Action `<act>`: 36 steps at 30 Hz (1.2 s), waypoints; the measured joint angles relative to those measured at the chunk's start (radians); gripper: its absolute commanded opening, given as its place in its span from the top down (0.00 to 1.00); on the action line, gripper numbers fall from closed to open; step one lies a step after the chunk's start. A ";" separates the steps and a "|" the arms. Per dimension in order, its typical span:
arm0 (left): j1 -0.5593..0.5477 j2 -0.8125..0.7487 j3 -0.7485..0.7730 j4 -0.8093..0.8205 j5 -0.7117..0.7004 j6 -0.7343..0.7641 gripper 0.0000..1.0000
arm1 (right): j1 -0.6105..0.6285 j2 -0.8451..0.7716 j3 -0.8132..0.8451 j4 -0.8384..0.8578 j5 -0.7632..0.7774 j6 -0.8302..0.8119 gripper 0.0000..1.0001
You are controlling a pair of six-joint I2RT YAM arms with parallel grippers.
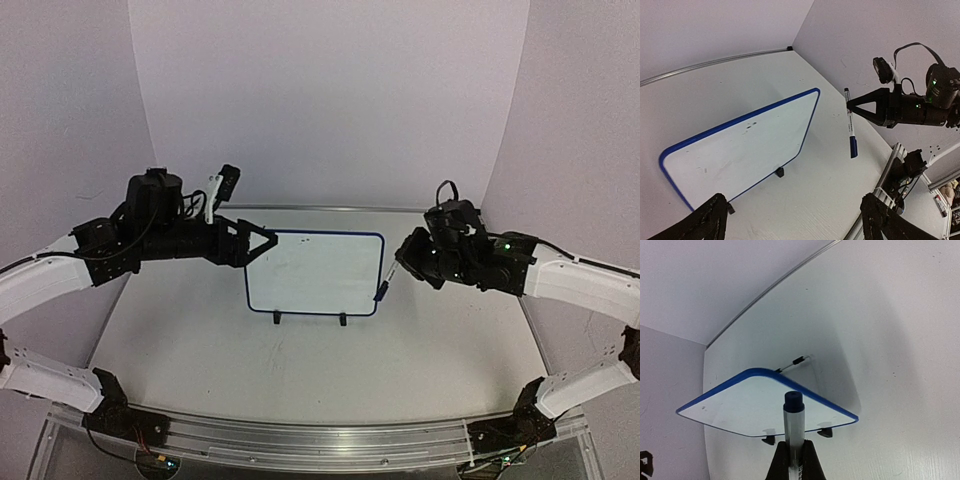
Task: Write a sentence on the whiteboard
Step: Pass from the right arm to the left
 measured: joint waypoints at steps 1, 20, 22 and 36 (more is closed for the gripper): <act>-0.016 0.014 0.000 0.017 0.005 -0.008 0.08 | 0.016 -0.006 0.000 0.022 0.005 -0.006 1.00; -0.163 0.346 0.002 0.465 0.207 -0.290 0.40 | 0.129 0.035 -0.028 0.550 -0.003 -0.061 1.00; -0.164 0.363 0.009 0.478 0.216 -0.302 0.46 | 0.130 0.042 -0.028 0.557 -0.010 -0.061 1.00; -0.161 0.410 0.041 0.505 0.219 -0.329 1.00 | 0.132 0.042 -0.031 0.576 -0.011 -0.062 1.00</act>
